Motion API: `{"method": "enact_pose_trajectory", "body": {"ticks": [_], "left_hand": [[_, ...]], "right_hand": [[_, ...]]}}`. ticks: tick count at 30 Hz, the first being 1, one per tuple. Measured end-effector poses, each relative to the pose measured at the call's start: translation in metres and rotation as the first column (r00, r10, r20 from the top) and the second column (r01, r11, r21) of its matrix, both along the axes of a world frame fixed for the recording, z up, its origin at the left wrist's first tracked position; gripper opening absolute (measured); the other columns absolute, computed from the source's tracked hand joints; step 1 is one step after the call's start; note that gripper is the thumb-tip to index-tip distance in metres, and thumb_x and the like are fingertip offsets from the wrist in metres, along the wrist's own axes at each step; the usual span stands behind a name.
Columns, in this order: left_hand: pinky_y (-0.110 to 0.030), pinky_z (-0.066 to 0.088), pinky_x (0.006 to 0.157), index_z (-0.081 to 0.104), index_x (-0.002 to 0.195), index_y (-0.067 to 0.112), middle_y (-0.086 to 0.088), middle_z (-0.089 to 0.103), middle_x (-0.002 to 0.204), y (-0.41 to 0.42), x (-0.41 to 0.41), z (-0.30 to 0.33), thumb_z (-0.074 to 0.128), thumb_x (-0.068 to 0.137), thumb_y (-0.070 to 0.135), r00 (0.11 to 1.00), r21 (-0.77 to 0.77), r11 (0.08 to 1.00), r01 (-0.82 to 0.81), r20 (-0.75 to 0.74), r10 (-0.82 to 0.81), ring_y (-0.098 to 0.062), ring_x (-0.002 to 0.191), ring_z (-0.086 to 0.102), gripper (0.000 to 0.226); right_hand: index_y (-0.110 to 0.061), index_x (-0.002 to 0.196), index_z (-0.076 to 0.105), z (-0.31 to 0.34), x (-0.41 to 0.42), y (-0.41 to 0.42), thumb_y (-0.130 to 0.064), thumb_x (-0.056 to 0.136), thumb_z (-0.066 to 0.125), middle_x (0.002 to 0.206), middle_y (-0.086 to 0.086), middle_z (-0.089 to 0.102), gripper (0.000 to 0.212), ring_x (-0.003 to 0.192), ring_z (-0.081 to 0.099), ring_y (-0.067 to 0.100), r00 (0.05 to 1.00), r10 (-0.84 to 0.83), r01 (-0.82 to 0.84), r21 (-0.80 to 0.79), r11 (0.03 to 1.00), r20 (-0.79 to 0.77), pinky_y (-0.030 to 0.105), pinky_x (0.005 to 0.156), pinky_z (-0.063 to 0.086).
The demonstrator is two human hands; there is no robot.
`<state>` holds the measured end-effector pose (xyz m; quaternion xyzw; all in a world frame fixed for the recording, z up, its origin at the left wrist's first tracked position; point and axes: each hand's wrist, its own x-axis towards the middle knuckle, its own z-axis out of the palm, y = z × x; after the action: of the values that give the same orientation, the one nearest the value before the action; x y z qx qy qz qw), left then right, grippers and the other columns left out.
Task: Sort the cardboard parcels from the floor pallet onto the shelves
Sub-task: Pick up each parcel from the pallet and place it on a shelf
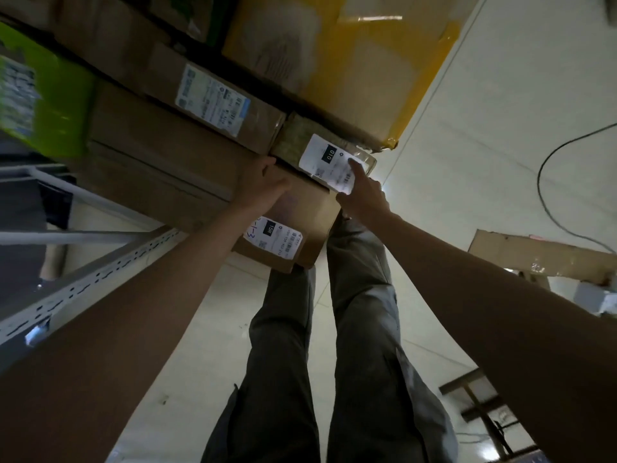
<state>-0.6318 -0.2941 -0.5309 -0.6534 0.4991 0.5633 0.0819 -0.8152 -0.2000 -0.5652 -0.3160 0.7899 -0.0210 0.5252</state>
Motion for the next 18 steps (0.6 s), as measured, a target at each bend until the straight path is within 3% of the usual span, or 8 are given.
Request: {"method": "enact_pose_trajectory", "body": {"ticks": [2, 5, 8, 12, 14, 16, 18], "left_hand": [[-0.036, 0.043, 0.108, 0.049, 0.144, 0.017, -0.004, 0.051, 0.145, -0.004, 0.007, 0.025, 0.069, 0.092, 0.024, 1.000, -0.011, 1.000, 0.013, -0.023, -0.013, -0.016, 0.130, 0.048, 0.056], [-0.028, 0.044, 0.094, 0.056, 0.136, 0.015, -0.002, 0.056, 0.136, -0.009, 0.016, 0.071, 0.070, 0.091, 0.024, 0.998, -0.050, 0.998, 0.049, -0.045, -0.051, -0.012, 0.119, 0.050, 0.048], [-0.019, 0.042, 0.076, 0.060, 0.128, 0.017, 0.003, 0.059, 0.121, -0.015, 0.028, 0.136, 0.068, 0.092, 0.023, 0.996, -0.092, 0.995, 0.040, -0.081, -0.047, -0.014, 0.116, 0.055, 0.037], [-0.031, 0.048, 0.090, 0.059, 0.133, 0.009, -0.009, 0.060, 0.131, -0.024, 0.057, 0.224, 0.071, 0.092, 0.022, 0.998, -0.179, 0.984, 0.025, -0.047, -0.034, -0.022, 0.120, 0.058, 0.045], [-0.038, 0.048, 0.100, 0.055, 0.138, 0.006, -0.013, 0.057, 0.138, -0.026, 0.075, 0.266, 0.071, 0.094, 0.023, 1.000, -0.223, 0.975, -0.010, -0.028, 0.004, -0.026, 0.125, 0.056, 0.050], [-0.038, 0.045, 0.104, 0.053, 0.140, 0.005, -0.014, 0.055, 0.142, -0.025, 0.093, 0.305, 0.068, 0.096, 0.023, 1.000, -0.288, 0.957, -0.022, -0.007, 0.021, -0.028, 0.130, 0.053, 0.050], [-0.035, 0.042, 0.103, 0.054, 0.139, 0.005, -0.013, 0.054, 0.142, -0.021, 0.110, 0.339, 0.065, 0.098, 0.025, 0.999, -0.336, 0.942, -0.010, 0.036, 0.023, -0.028, 0.131, 0.052, 0.047]], "right_hand": [[-0.021, 0.155, 0.031, 0.029, 0.003, -0.011, -0.018, 0.096, 0.062, 0.139, 0.014, 0.056, 0.066, 0.113, 0.063, 0.033, 0.999, 0.040, -0.039, -0.032, 0.999, 0.013, 0.036, 0.083, 0.056], [-0.011, 0.147, 0.042, 0.085, 0.010, -0.023, -0.016, 0.096, 0.061, 0.132, 0.018, 0.061, 0.054, 0.119, 0.059, 0.033, 0.993, 0.115, -0.111, -0.098, 0.989, 0.038, 0.027, 0.081, 0.041], [-0.014, 0.147, 0.043, 0.159, 0.019, -0.041, -0.017, 0.095, 0.062, 0.132, 0.016, 0.061, 0.055, 0.119, 0.059, 0.033, 0.983, 0.185, -0.179, -0.175, 0.968, 0.020, 0.035, 0.092, 0.047], [-0.019, 0.152, 0.037, 0.254, 0.034, -0.069, -0.018, 0.095, 0.061, 0.128, 0.016, 0.063, 0.062, 0.118, 0.060, 0.033, 0.939, 0.344, -0.335, -0.257, 0.907, -0.012, 0.036, 0.087, 0.051], [-0.018, 0.154, 0.032, 0.294, 0.043, -0.087, -0.019, 0.096, 0.059, 0.129, 0.017, 0.062, 0.063, 0.112, 0.062, 0.036, 0.883, 0.469, -0.453, -0.265, 0.851, -0.007, 0.043, 0.088, 0.054], [-0.017, 0.152, 0.032, 0.332, 0.053, -0.105, -0.018, 0.097, 0.059, 0.129, 0.015, 0.061, 0.061, 0.109, 0.063, 0.037, 0.823, 0.568, -0.541, -0.314, 0.781, -0.003, 0.048, 0.088, 0.055], [-0.017, 0.151, 0.033, 0.366, 0.065, -0.121, -0.018, 0.098, 0.060, 0.131, 0.014, 0.060, 0.060, 0.115, 0.061, 0.035, 0.779, 0.627, -0.584, -0.379, 0.718, -0.012, 0.045, 0.092, 0.052]]}}
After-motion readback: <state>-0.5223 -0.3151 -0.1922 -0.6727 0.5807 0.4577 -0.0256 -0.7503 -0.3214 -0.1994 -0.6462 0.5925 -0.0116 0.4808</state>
